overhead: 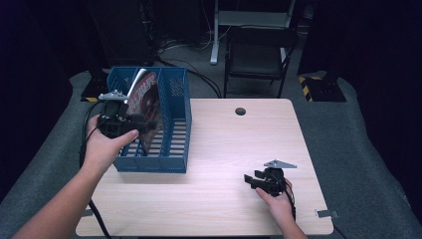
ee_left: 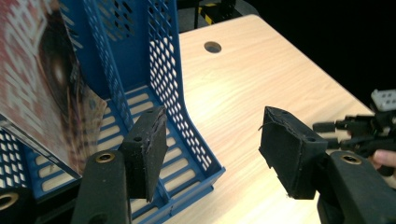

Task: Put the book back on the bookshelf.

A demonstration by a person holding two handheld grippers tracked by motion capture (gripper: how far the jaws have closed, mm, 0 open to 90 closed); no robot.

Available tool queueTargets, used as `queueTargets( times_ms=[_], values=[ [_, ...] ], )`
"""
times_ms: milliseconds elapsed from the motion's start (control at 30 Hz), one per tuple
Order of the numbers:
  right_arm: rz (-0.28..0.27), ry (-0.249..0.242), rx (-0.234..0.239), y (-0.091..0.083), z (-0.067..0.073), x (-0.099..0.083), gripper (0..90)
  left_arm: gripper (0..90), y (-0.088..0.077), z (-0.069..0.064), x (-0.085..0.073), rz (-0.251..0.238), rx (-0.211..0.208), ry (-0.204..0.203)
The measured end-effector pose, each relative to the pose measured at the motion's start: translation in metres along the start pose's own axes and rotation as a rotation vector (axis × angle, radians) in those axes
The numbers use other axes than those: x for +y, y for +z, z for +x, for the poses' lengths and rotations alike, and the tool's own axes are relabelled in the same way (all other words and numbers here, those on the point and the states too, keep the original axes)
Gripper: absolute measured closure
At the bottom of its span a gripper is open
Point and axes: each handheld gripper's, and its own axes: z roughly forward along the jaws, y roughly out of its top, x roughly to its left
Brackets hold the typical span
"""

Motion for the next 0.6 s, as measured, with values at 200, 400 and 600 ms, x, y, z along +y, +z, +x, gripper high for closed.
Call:
queueTargets(
  times_ms=[200,400,600],
  values=[
    [-0.006,-0.001,0.0,-0.001,-0.001,0.0,45.7,41.2,0.005,-0.002,-0.024,0.0,-0.004,0.031],
    [0.001,-0.015,0.002,0.0,0.0,0.0,45.7,41.4,0.012,-0.002,-0.049,-0.009,-0.039,0.016],
    [0.002,-0.004,0.0,0.0,0.001,0.0,45.7,41.4,0.022,0.0,-0.068,-0.008,-0.064,-0.015]
  ],
)
